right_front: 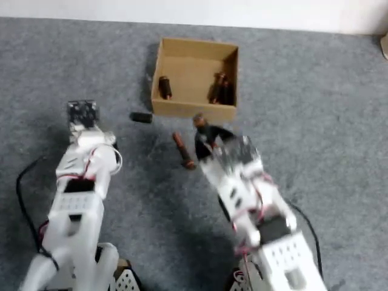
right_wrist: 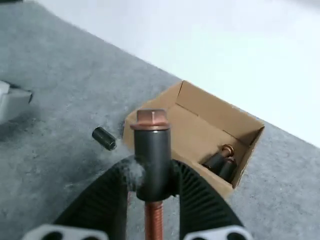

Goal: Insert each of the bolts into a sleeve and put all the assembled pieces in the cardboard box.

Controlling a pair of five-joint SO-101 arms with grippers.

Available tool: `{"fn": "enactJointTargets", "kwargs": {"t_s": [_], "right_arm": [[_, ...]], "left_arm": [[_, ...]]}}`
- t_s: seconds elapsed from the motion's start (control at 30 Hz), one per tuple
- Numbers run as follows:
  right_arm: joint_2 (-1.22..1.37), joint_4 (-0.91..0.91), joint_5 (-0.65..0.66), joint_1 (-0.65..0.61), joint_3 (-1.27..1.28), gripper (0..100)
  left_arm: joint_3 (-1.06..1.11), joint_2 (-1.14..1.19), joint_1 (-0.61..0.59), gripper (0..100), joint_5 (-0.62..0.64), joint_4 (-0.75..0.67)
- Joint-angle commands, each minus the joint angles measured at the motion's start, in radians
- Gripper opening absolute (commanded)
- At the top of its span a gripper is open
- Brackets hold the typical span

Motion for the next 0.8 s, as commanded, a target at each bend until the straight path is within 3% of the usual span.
{"fn": "enactJointTargets", "kwargs": {"t_s": [0.0, 0.13, 0.3, 0.53, 0.67, 0.77], "right_arm": [[0.524, -0.035, 0.017, 0.058, -0.478, 0.5], [1.026, 0.064, 0.012, 0.143, -0.993, 0.5], [1.604, 0.355, 0.009, 0.228, -1.730, 0.5], [2.207, 0.697, 0.014, 0.236, -2.617, 0.6], [2.405, 0.789, 0.014, 0.220, -2.994, 4.4], [2.397, 0.848, 0.014, 0.219, -2.921, 22.1]], "left_arm": [[-0.094, 0.070, -0.022, 1, 0.025, -0.021], [-0.096, 0.070, -0.022, 1, 0.020, -0.021], [-0.099, 0.076, -0.021, 1, 0.020, -0.023], [-0.099, 0.076, -0.018, 1, 0.020, -0.023], [-0.099, 0.076, -0.018, 1, 0.020, -0.023], [-0.099, 0.076, -0.018, 1, 0.020, -0.023]]}}
